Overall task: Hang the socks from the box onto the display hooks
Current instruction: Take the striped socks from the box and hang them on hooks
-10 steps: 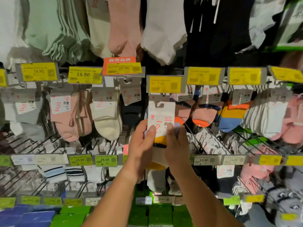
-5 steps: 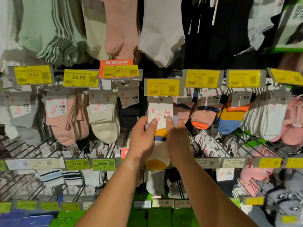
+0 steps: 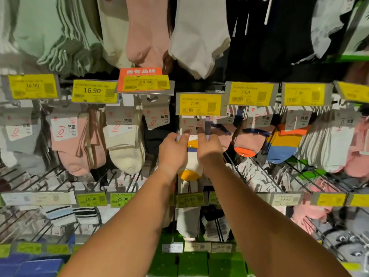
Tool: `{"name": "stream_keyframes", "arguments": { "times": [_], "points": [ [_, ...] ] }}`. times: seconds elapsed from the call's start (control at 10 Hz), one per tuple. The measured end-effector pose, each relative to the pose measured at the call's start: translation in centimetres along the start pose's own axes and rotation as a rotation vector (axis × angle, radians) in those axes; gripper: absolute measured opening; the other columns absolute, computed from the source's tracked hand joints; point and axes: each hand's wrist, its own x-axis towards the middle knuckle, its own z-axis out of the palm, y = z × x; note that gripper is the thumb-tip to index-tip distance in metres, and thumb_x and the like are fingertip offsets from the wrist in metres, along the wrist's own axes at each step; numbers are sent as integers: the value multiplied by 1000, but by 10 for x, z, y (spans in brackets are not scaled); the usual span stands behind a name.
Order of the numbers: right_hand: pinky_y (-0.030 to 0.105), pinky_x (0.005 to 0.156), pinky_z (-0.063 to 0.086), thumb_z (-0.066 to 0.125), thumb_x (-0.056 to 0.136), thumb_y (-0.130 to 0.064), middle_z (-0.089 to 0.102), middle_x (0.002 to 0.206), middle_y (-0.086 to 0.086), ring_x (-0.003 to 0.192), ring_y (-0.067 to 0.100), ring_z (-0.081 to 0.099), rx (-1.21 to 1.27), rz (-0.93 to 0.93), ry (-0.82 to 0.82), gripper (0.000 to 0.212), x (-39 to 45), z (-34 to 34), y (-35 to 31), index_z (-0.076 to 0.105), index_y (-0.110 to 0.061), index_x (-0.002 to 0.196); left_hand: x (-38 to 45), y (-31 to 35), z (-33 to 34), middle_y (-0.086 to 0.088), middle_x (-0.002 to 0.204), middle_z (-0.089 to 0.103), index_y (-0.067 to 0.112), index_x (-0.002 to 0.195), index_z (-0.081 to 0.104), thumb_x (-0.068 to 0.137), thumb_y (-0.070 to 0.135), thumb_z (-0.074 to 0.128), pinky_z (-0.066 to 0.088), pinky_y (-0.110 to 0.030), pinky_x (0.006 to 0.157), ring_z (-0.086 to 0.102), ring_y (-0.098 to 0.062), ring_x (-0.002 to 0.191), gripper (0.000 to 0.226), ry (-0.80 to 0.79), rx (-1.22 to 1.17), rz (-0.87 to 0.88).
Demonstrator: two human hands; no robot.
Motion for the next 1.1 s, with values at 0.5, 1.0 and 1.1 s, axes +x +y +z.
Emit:
{"name": "stream_keyframes", "arguments": {
  "times": [0.5, 1.0, 1.1],
  "points": [
    [27, 54, 40, 64, 81, -40, 59, 82, 16, 71, 33, 62, 139, 250, -78, 41, -90, -32, 15, 55, -8, 104, -39, -50, -33, -21, 77, 62, -1, 88, 66, 83, 41, 78, 50, -37, 61, 63, -36, 67, 44, -314, 582, 220],
    [35, 81, 44, 46, 100, -50, 62, 121, 16, 112, 36, 58, -109, 959, 191, 50, -354, -323, 206, 51, -6, 121, -369, 94, 162, -11, 106, 69, 11, 110, 65, 97, 40, 53, 51, -36, 85, 65, -33, 101, 34, -940, 526, 624],
    [35, 86, 44, 47, 101, -45, 59, 130, 18, 120, 35, 55, -169, 1153, 320, 49, -440, -401, 261, 49, -4, 128, -479, 113, 229, -8, 121, 67, 15, 118, 63, 100, 49, 47, 48, -34, 91, 61, -30, 116, 42, -1165, 540, 739]
  ]
}}
